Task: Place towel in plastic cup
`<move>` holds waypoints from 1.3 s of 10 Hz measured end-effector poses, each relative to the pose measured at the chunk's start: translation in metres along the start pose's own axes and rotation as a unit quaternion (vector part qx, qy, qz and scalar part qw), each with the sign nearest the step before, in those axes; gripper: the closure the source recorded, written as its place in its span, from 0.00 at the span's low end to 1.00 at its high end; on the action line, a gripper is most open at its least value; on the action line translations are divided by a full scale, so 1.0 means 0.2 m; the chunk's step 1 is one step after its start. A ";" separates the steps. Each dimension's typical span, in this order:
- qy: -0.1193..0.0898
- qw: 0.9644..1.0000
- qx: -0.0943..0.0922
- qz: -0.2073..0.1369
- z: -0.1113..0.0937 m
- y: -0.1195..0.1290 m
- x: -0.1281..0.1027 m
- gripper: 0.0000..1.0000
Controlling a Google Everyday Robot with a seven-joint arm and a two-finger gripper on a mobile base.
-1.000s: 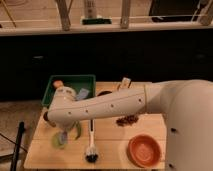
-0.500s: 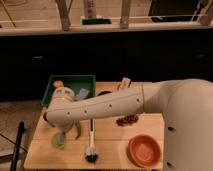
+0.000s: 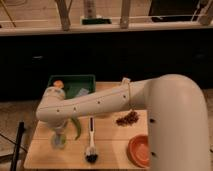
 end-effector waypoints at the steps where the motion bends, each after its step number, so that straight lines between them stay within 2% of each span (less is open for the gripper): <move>1: -0.003 1.000 -0.008 -0.006 0.03 0.00 -0.01 1.00; 4: -0.012 1.000 -0.019 -0.019 0.08 0.00 -0.07 0.99; 5: -0.011 1.000 -0.023 -0.019 0.08 0.01 -0.07 0.93; 10: -0.012 0.999 -0.026 -0.022 0.09 0.02 -0.08 0.40; 12: -0.014 0.999 -0.026 -0.023 0.09 0.02 -0.08 0.24; 13: -0.015 0.999 -0.026 -0.024 0.08 0.02 -0.08 0.20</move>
